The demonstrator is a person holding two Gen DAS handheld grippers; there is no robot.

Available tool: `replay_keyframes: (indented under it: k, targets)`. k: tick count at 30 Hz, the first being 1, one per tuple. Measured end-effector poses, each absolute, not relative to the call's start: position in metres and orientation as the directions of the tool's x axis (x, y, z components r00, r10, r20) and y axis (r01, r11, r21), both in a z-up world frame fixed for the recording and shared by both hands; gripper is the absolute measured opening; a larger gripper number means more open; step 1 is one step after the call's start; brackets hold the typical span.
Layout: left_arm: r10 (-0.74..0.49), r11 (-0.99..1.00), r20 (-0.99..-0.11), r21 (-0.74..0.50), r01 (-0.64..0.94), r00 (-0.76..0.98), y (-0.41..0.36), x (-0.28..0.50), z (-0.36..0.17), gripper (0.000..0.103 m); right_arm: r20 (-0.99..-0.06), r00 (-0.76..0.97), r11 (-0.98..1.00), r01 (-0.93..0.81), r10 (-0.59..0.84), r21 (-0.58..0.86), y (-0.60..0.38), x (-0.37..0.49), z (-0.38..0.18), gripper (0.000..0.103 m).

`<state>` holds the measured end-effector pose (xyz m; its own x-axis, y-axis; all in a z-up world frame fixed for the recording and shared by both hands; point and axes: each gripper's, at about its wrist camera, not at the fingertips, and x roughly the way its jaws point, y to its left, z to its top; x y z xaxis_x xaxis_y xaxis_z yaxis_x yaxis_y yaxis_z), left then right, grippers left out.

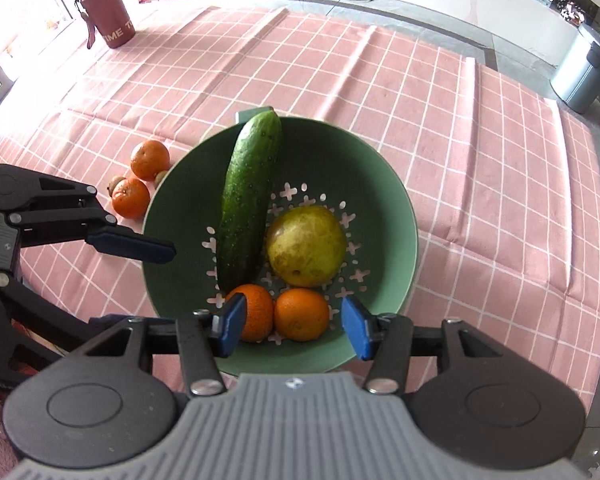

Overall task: Organize fruits
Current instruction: 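Move both open tools back toward the remaining fruit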

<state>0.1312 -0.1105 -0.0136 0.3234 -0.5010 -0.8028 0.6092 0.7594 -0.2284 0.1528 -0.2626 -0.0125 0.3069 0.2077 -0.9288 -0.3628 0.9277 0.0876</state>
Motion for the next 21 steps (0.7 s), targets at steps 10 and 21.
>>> replay_keyframes:
  k: [10, 21]
  targets:
    - [-0.457, 0.833, -0.751, -0.176, 0.524, 0.475, -0.048, 0.110, 0.022, 0.064, -0.828, 0.497, 0.950, -0.285, 0.259, 0.126, -0.226, 0.097, 0.019, 0.050]
    - [-0.384, 0.911, -0.728, -0.201, 0.359, 0.568, 0.029, 0.110, 0.008, 0.057, -0.688, 0.633, 0.935, -0.269, 0.354, 0.233, -0.154, 0.050, -0.003, 0.050]
